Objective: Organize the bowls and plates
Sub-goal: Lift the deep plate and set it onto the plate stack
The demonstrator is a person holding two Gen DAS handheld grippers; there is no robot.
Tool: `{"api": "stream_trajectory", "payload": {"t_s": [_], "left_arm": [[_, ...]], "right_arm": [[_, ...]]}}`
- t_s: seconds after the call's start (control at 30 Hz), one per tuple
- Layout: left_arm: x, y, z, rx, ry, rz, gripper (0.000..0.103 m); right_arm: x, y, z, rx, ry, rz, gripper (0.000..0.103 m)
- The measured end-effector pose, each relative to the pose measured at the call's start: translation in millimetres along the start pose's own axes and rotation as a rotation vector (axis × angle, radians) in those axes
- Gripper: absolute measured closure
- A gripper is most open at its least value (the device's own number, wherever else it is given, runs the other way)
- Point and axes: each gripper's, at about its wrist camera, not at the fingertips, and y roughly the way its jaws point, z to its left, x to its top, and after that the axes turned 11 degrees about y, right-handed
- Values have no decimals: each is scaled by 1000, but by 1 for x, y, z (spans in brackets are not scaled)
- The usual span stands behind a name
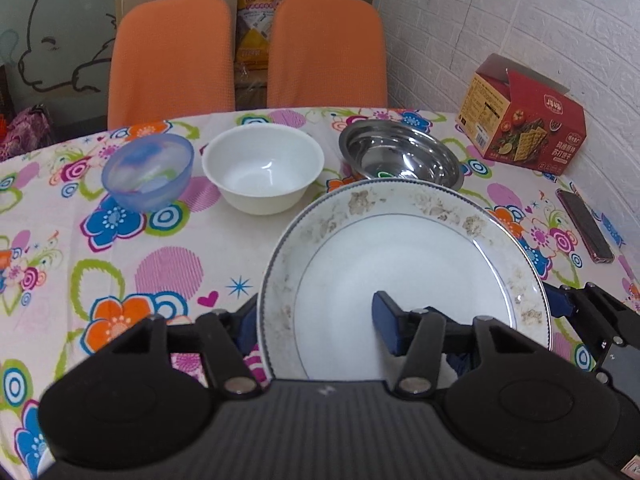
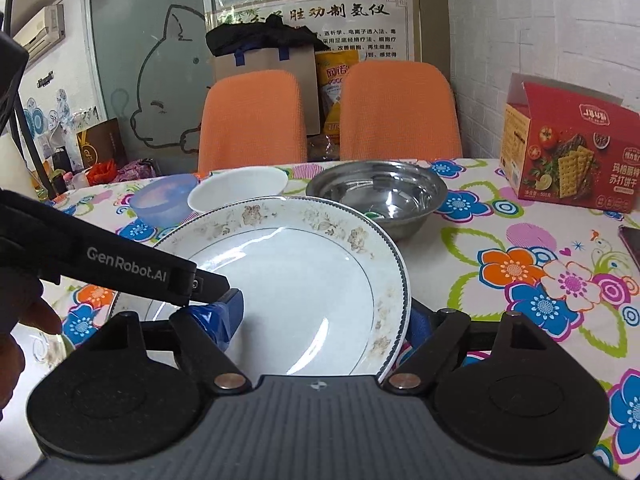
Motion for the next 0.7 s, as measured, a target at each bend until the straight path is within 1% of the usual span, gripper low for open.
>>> {"api": "stream_trajectory", "payload": {"t_s": [0.1,0.23,0.33,0.43,0.47,0.57,0.7], "left_arm": [[-14,-30,14,24,-25,-18,49],[-47,-71,40,97,-61,-32,49],[-75,-91,60,165,-102,-18,49],[-107,-106,77,233,-135,-2,49],[-115,-109,81,246,-140,4,49],[-138,-114,90,259,-168,18,49],[-156,-112,97,241,-201,20,49]], "right_arm": [[-1,-16,19,22,-20,-26,34],[-11,-32,52,86,-49,-34,34],[-28,-36,80,143,-58,-15,33],[-45,-33,107,202,-65,32,33],[-51,-32,114,217,-73,47,33],[-68,-31,132,244,-95,86,33],[-83,-36,146,240,-123,109,33]]}}
